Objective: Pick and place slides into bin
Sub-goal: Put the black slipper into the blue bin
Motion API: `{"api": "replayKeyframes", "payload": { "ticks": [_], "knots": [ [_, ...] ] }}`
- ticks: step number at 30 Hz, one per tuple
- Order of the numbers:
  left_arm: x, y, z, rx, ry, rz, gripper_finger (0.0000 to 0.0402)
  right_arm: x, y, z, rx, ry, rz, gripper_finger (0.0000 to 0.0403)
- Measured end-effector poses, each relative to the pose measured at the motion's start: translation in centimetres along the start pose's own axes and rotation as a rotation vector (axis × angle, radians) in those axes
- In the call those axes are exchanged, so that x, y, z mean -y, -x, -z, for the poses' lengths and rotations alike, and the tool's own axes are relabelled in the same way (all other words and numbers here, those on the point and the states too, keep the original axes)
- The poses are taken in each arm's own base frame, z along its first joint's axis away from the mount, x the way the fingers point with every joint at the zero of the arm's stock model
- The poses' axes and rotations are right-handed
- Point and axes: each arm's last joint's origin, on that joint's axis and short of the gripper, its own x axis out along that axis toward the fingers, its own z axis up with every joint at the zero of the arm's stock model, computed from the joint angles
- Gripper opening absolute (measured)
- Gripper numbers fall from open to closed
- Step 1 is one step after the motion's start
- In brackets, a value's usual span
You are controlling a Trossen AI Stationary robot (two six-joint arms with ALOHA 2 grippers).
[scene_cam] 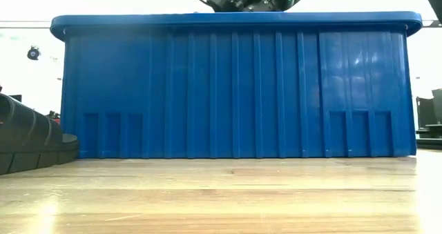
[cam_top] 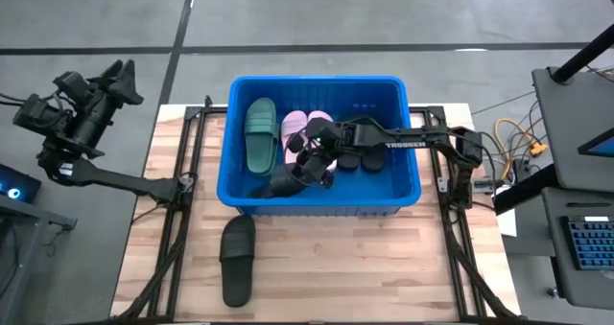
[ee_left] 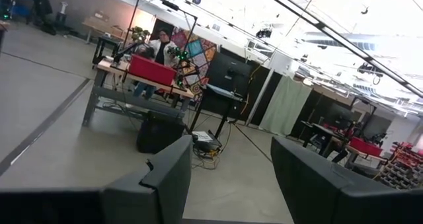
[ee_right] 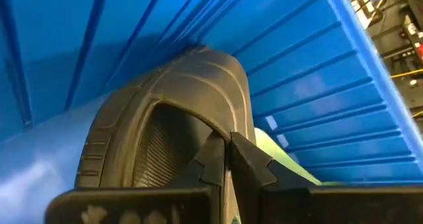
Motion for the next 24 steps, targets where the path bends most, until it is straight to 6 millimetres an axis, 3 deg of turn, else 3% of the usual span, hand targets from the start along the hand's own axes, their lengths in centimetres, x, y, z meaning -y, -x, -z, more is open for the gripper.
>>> {"api": "replayKeyframes", "payload": {
  "ticks": [11, 24],
  "knots": [
    [-0.1, 0.0, -0.1, 0.001, 0.004, 0.000, 0.0192, -0.1, 0.1, -0.1, -0.002, -0.056, -0.007, 0.0023],
    [-0.2, 0.0, -0.1, 0.001, 0.005, -0.001, 0.0192, -1.3, 0.3, 0.3, -0.056, -0.150, -0.123, 0.0132]
  ]
}}
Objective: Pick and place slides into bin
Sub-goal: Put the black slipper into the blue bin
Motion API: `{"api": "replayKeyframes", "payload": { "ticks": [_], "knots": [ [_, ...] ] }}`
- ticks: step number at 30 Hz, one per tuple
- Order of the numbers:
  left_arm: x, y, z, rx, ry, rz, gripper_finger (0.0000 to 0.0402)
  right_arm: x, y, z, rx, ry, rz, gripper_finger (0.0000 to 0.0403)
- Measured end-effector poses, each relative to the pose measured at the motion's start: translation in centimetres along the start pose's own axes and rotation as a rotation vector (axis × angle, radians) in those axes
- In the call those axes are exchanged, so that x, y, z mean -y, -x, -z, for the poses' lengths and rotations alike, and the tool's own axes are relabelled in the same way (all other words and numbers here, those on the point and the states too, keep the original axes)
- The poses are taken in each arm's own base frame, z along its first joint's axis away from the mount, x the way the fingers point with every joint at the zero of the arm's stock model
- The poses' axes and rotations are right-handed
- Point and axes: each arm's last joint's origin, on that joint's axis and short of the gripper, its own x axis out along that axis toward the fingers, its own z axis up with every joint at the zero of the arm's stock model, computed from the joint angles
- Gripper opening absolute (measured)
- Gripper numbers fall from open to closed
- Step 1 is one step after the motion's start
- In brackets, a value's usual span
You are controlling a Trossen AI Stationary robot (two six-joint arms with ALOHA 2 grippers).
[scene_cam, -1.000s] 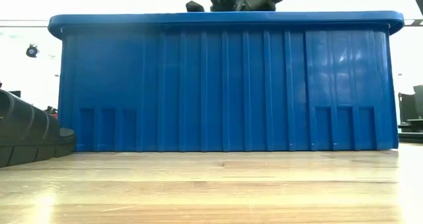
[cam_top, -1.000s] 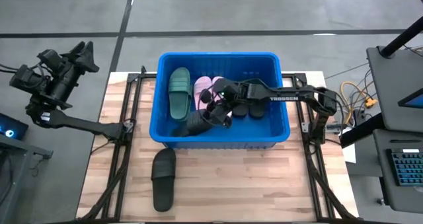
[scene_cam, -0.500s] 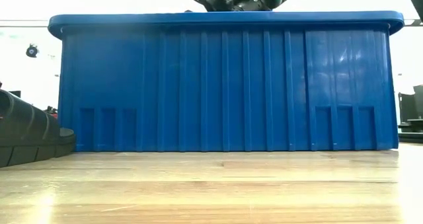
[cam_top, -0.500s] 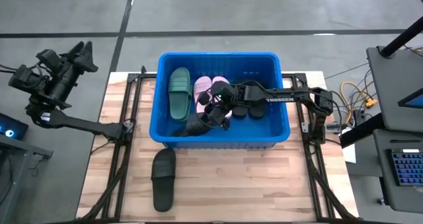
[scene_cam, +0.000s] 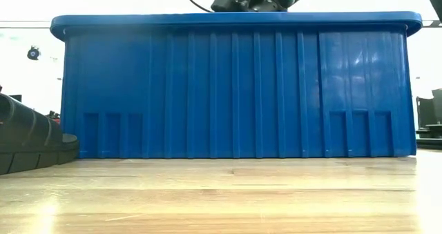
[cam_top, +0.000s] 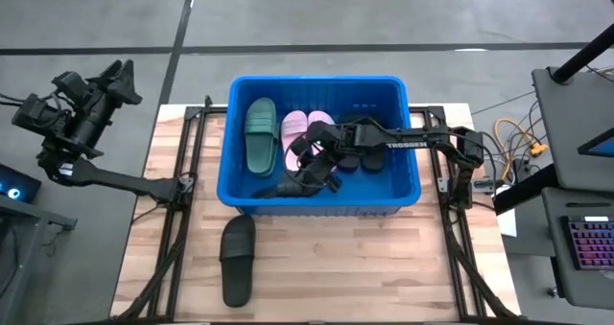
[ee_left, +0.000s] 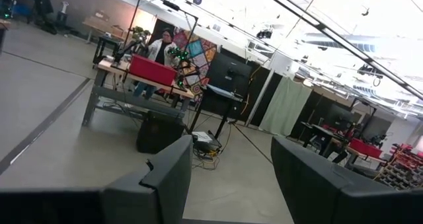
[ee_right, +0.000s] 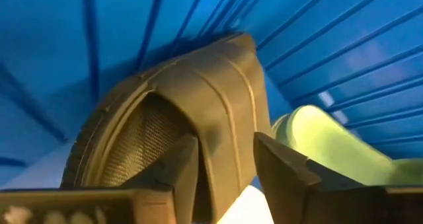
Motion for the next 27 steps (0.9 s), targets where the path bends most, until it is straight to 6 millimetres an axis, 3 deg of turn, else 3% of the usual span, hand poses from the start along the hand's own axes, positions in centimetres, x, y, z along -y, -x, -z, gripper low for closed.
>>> {"api": "replayKeyframes", "payload": {
  "ticks": [5, 15, 23, 27],
  "knots": [
    [0.0, 0.0, 0.0, 0.000, 0.001, 0.000, 0.0192, -0.4, 0.0, 0.2, -0.024, -0.003, -0.040, 0.0155],
    [0.0, 0.0, 0.0, 0.000, -0.001, 0.000, 0.0192, -1.3, 0.5, 0.5, -0.160, -0.050, -0.125, 0.0157],
    [0.1, 0.0, 0.0, 0.000, -0.003, 0.004, 0.0192, 1.2, 2.3, -0.9, -0.222, -0.156, 0.046, 0.0157],
    [0.2, 0.0, 0.1, 0.007, -0.010, 0.053, 0.0192, 3.5, 4.5, -1.5, -0.228, -0.229, 0.175, 0.0151]
  ]
}}
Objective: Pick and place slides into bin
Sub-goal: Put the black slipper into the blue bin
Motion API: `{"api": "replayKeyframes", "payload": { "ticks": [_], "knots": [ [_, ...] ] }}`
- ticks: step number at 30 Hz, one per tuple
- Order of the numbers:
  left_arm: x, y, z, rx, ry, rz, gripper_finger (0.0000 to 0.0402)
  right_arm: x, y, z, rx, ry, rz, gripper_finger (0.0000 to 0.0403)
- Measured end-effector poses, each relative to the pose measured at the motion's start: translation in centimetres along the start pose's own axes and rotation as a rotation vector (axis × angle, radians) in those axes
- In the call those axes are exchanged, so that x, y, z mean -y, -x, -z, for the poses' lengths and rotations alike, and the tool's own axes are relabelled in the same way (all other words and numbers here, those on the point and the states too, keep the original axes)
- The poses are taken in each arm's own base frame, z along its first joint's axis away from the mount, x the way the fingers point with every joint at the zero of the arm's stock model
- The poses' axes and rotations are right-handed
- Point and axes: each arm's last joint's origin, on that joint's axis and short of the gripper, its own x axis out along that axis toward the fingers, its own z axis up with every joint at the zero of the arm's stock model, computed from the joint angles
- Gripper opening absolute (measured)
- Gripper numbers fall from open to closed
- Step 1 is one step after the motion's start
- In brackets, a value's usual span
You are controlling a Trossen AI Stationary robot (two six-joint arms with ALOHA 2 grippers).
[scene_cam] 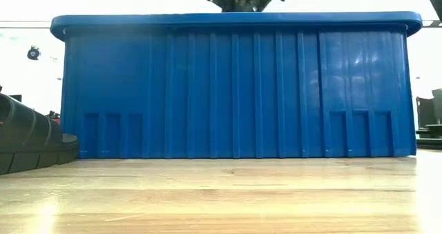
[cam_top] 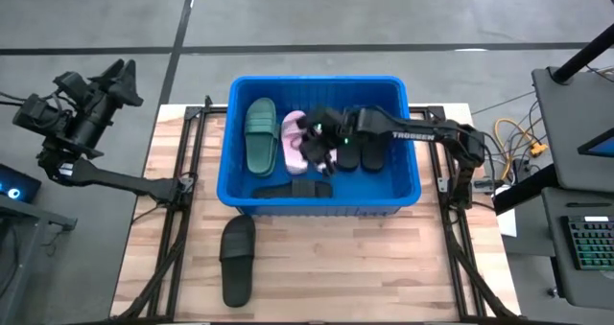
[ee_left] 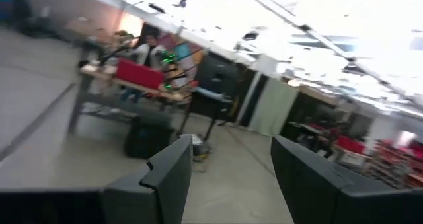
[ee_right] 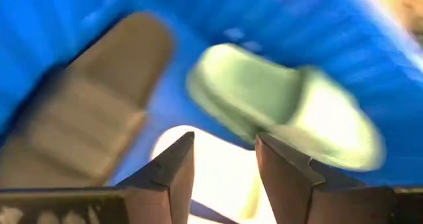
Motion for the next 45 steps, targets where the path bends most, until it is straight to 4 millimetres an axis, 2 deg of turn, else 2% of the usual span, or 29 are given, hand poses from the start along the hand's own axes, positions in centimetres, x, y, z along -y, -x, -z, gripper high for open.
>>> {"api": "replayKeyframes", "payload": {
  "ticks": [4, 9, 12, 15, 19, 22, 26, 30, 38, 45],
  "knots": [
    [0.3, 0.0, 0.1, 0.013, -0.020, 0.108, 0.0192, 3.2, 3.3, -0.8, 0.071, -0.135, 0.118, 0.0142],
    [0.8, 0.1, 0.3, 0.027, -0.050, 0.276, 0.0192, 7.0, 9.1, -1.4, 0.242, -0.354, 0.222, 0.0129],
    [1.2, 0.2, 0.7, 0.013, -0.053, 0.379, 0.0192, 8.7, 12.7, -2.0, 0.442, -0.460, 0.183, 0.0122],
    [1.6, 0.4, 1.3, -0.024, -0.037, 0.502, 0.0192, 9.2, 16.1, -3.0, 0.638, -0.445, 0.108, 0.0117],
    [2.0, 0.6, 1.9, -0.103, 0.043, 0.639, 0.0192, 8.5, 19.5, -4.4, 0.727, -0.353, 0.140, 0.0112],
    [2.4, 0.8, 2.4, -0.195, 0.138, 0.742, 0.0192, 8.0, 21.5, -4.8, 0.756, -0.310, 0.175, 0.0107],
    [3.1, 1.1, 3.2, -0.351, 0.257, 0.890, 0.0192, 6.9, 23.8, -4.5, 0.742, -0.308, 0.183, 0.0101],
    [4.2, 1.1, 3.9, -0.499, 0.376, 0.930, 0.0192, 5.6, 25.1, -3.8, 0.676, -0.336, 0.166, 0.0097],
    [8.2, 0.2, 6.0, -0.623, 0.343, 0.929, 0.0192, 3.4, 27.8, -3.1, 0.628, -0.380, 0.135, 0.0094],
    [12.1, 0.6, 6.6, -0.811, 0.307, 1.006, 0.0192, 1.3, 30.8, -2.0, 0.512, -0.452, 0.267, 0.0087]
  ]
}}
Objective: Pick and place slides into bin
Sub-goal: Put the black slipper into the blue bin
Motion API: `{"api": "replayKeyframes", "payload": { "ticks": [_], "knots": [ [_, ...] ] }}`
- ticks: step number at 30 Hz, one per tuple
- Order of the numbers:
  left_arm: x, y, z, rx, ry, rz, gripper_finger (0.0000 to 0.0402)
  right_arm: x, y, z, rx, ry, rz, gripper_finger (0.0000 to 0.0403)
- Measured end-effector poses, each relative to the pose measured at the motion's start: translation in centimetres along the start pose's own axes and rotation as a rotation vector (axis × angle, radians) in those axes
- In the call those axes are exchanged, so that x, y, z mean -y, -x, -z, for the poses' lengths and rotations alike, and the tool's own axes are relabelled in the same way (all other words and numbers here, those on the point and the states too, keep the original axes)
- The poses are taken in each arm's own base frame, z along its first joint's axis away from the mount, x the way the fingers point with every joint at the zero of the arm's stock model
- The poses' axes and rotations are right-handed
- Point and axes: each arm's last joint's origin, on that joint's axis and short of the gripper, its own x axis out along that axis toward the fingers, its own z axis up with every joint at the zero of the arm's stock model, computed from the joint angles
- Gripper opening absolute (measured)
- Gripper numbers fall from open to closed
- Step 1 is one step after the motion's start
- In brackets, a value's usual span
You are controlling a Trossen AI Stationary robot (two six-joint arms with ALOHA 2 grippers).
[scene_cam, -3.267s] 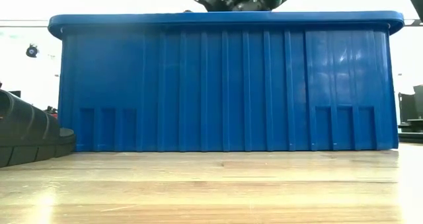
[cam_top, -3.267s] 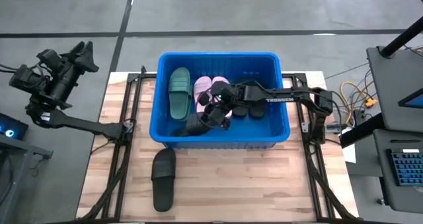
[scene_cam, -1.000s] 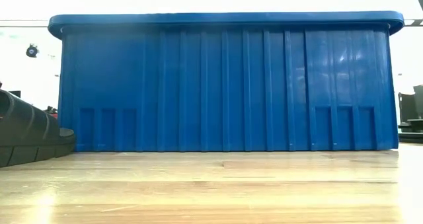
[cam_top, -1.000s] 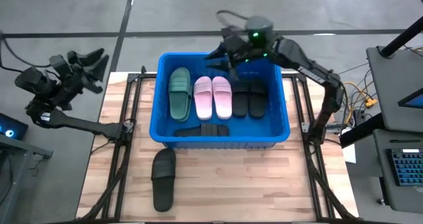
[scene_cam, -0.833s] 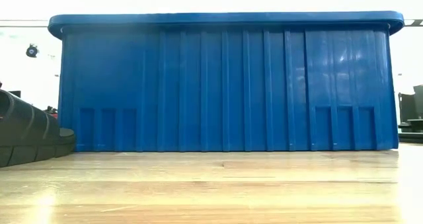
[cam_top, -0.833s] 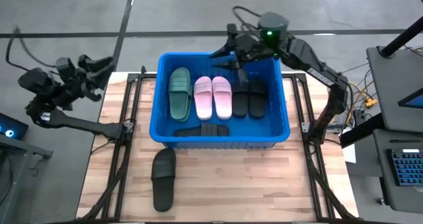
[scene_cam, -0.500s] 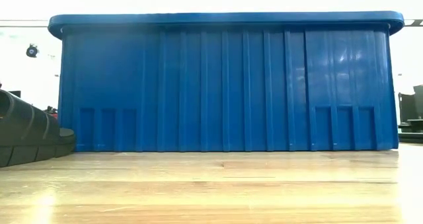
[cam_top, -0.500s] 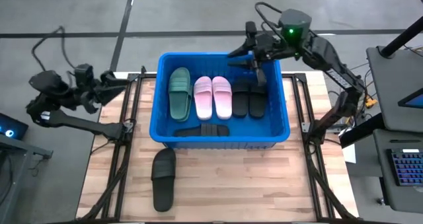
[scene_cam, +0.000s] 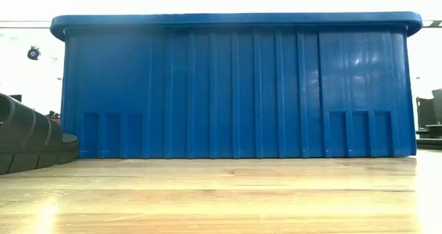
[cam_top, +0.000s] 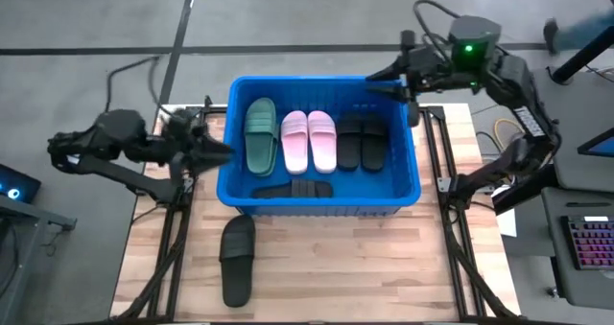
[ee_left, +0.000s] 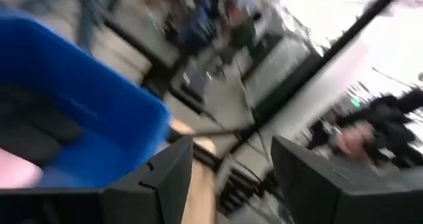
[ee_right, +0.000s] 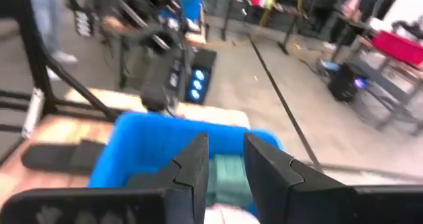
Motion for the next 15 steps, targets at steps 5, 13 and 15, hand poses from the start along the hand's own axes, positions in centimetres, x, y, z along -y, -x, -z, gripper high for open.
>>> {"api": "replayKeyframes", "payload": {
  "ticks": [5, 13, 15],
  "knots": [
    [2.7, -1.8, -0.3, -0.151, 0.049, 0.053, 0.0192, -0.6, 1.7, 0.4, -0.056, 0.010, 0.036, 0.0081],
    [4.9, -3.1, 1.7, -0.527, 0.174, -0.179, 0.0192, -0.9, 1.9, 0.9, -0.079, 0.014, 0.028, 0.0077],
    [5.3, -4.0, 2.7, -0.601, 0.163, -0.236, 0.0192, -0.8, 1.5, 1.3, -0.095, -0.004, 0.022, 0.0077]
  ]
}}
